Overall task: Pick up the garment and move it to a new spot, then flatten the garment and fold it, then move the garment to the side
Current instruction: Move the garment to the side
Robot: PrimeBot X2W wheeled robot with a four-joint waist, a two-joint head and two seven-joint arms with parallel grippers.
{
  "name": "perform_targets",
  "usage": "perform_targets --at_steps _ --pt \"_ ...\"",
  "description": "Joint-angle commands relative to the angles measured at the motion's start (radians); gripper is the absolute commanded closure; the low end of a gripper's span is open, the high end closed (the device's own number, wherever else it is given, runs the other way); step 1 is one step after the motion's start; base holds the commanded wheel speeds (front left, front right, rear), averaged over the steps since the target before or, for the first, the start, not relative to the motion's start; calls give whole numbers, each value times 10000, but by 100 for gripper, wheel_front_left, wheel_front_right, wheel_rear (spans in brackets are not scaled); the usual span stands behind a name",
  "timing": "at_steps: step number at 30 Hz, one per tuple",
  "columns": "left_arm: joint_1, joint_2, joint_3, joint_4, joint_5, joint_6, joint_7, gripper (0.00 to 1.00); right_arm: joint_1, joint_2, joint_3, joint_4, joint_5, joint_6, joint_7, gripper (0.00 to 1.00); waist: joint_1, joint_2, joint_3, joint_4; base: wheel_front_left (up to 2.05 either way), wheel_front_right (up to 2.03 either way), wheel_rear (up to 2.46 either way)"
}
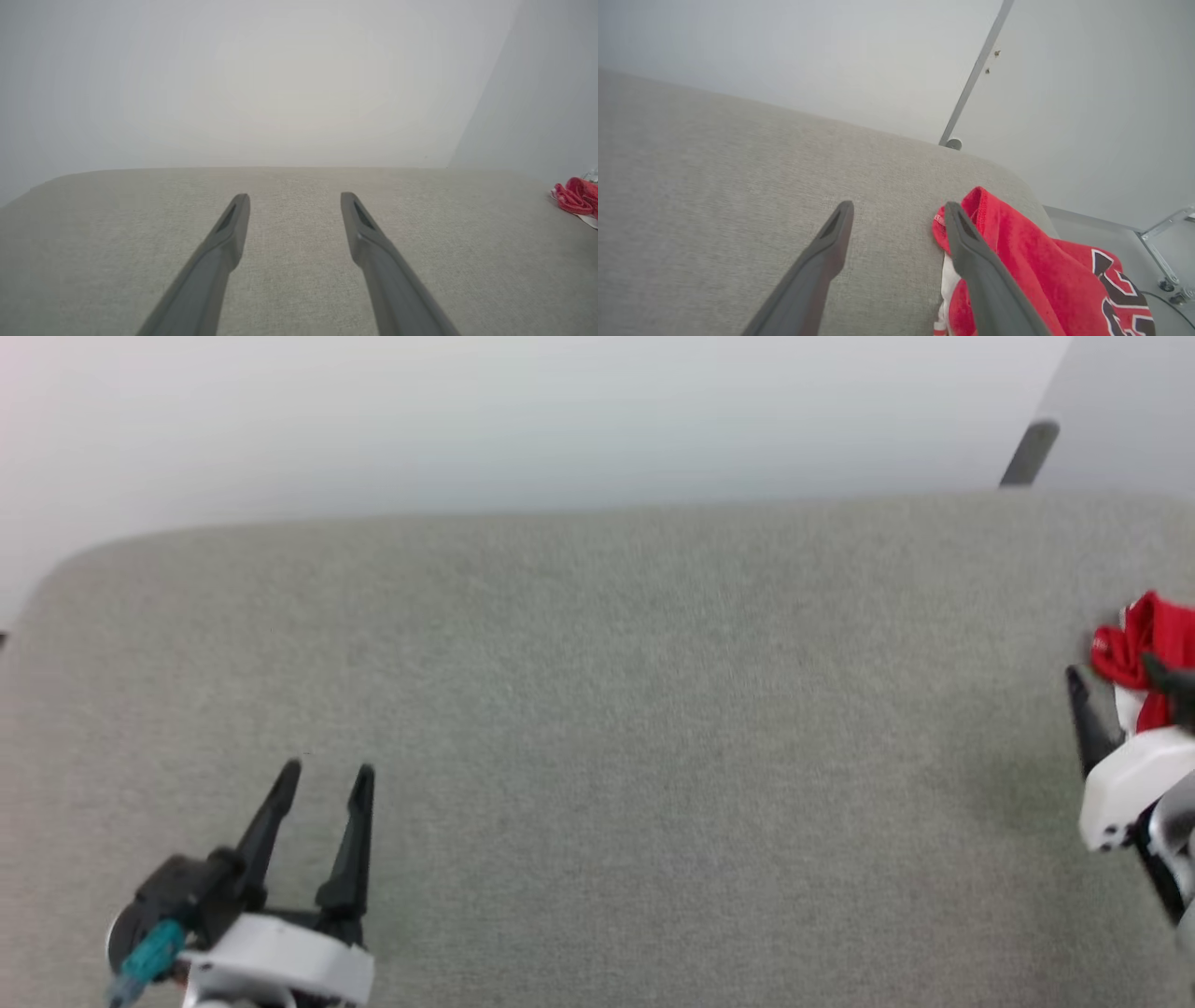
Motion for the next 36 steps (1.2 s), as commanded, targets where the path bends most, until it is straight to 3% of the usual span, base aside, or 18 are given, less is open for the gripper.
perform_targets --at_steps 1,9,19,30,36 --pt "286 -9 97 -47 66 36 11 0 349 71 82 -199 246 -11 -64 0 0 0 -964 432 0 0 0" --pt "1253 -7 816 -301 168 171 11 0 1995 397 53 -1995 920 -11 -93 0 0 0 -1528 782 0 0 0" --pt "2056 -102 1653 -382 381 126 11 0 3881 963 -443 -3801 693 -11 -97 0 0 0 -1876 921 0 0 0" --pt "2468 -98 1841 -406 537 -101 11 0 5673 1711 -1145 -5358 435 -11 -97 0 0 0 -2109 842 0 0 0" --pt "2560 -53 1778 -340 555 -136 11 0 6296 1959 -1029 -5911 291 -11 -99 0 0 0 -2133 688 0 0 0"
